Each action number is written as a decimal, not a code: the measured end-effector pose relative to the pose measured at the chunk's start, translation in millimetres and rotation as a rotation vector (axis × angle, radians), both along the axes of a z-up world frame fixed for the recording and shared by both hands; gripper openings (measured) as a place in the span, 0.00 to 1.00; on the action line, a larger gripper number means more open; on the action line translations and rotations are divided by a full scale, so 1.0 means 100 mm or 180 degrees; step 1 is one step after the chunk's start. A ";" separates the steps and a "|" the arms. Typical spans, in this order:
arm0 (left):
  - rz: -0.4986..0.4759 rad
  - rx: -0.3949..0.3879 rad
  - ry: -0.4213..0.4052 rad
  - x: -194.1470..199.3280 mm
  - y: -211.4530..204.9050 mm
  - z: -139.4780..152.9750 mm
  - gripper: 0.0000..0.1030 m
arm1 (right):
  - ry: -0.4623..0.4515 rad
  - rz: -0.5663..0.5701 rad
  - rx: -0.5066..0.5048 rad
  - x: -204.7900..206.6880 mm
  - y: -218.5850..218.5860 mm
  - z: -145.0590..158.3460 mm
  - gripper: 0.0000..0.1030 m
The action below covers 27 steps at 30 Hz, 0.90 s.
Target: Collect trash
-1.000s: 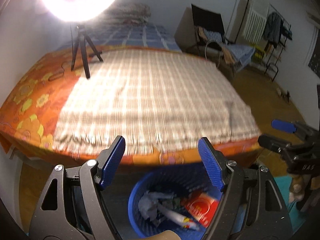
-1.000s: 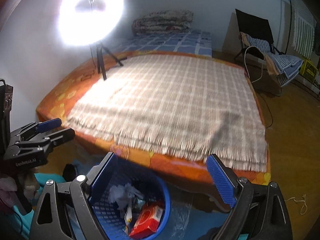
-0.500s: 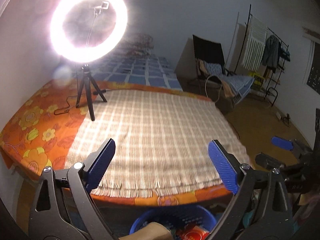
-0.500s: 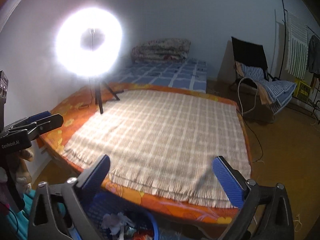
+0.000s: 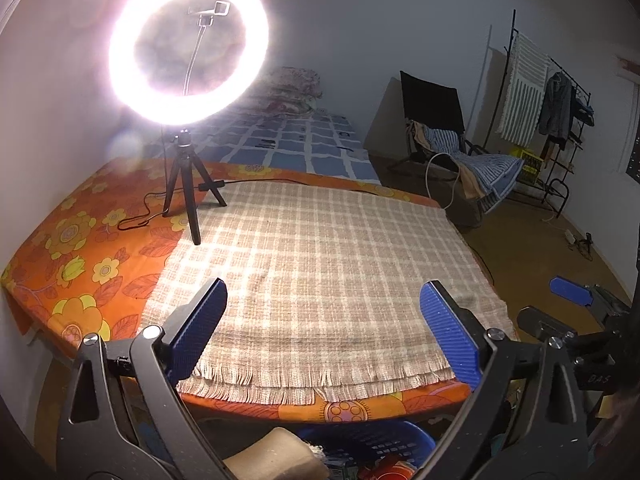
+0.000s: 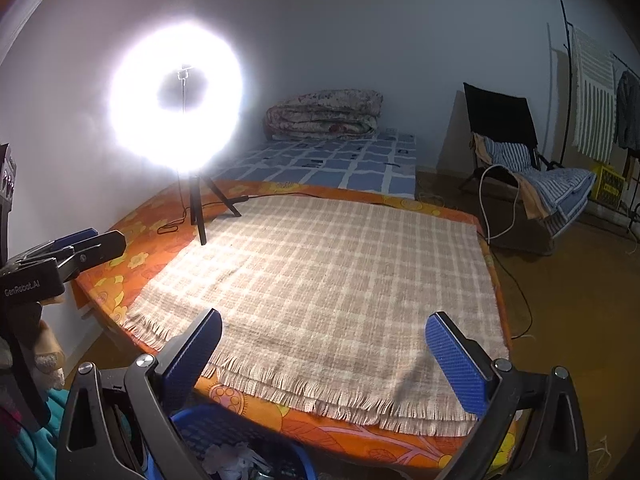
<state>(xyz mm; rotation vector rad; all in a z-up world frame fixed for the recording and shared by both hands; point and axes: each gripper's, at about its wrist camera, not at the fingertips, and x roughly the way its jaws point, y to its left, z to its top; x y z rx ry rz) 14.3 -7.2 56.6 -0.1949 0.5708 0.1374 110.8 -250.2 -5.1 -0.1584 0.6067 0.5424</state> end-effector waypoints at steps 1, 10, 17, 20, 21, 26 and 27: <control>0.0008 0.0011 0.0015 0.01 0.00 -0.01 0.96 | 0.0031 -0.0011 0.0011 0.02 -0.01 -0.02 1.00; -0.0010 0.0055 0.0084 0.04 -0.07 -0.07 0.99 | 0.0171 -0.0106 0.0061 0.09 -0.07 -0.09 1.00; -0.0015 0.0104 0.0152 0.04 -0.09 -0.11 0.99 | 0.0166 -0.0115 0.0045 0.08 -0.07 -0.10 1.00; -0.0005 0.0123 0.0144 0.03 -0.10 -0.11 0.99 | 0.0160 -0.0135 0.0030 0.07 -0.07 -0.10 1.00; -0.0002 0.0127 0.0143 0.03 -0.10 -0.12 0.99 | 0.0163 -0.0139 0.0035 0.07 -0.08 -0.10 1.00; 0.0025 0.0134 0.0147 0.02 -0.09 -0.13 0.99 | 0.0162 -0.0140 0.0029 0.08 -0.08 -0.10 1.00; 0.0024 0.0135 0.0151 0.02 -0.09 -0.13 0.99 | 0.0163 -0.0142 0.0027 0.08 -0.08 -0.10 1.00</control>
